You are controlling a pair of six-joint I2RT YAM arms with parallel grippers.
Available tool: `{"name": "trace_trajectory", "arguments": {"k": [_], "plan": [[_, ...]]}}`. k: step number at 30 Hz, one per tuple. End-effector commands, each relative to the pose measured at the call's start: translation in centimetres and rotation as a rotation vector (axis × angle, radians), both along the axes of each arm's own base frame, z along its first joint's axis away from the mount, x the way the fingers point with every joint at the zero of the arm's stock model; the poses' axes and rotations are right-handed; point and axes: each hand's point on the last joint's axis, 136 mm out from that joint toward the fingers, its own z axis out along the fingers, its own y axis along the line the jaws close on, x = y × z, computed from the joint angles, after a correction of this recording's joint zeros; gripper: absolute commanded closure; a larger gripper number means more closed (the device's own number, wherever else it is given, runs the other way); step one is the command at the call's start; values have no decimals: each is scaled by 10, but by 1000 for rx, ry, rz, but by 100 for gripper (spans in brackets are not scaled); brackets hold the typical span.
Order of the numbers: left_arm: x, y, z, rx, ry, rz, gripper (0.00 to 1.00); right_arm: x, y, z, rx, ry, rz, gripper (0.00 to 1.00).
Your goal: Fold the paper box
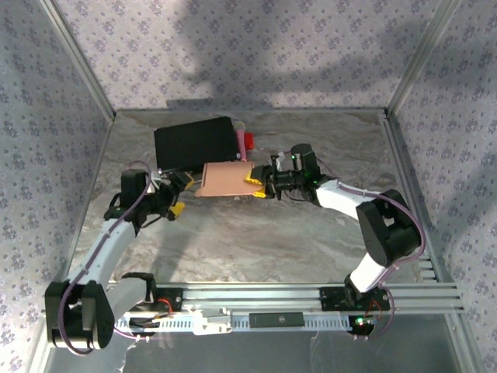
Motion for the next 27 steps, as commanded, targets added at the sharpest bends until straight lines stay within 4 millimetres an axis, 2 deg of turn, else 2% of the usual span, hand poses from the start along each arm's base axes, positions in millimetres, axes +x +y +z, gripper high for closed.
{"name": "trace_trajectory", "arguments": {"k": [1, 10, 18, 22, 27], "plan": [[1, 1, 11, -78, -43, 52, 0, -13, -7, -8, -10, 100, 14, 58], [4, -43, -13, -245, 44, -40, 0, -25, 0, -15, -26, 243, 20, 59], [9, -53, -19, -261, 50, -10, 1, -31, 4, -31, -46, 313, 11, 59], [4, -65, -32, -261, 91, -24, 7, -30, 7, -33, -40, 318, 10, 59], [5, -64, -39, -281, 128, 5, 14, -27, 7, -40, -36, 323, 2, 59]]}}
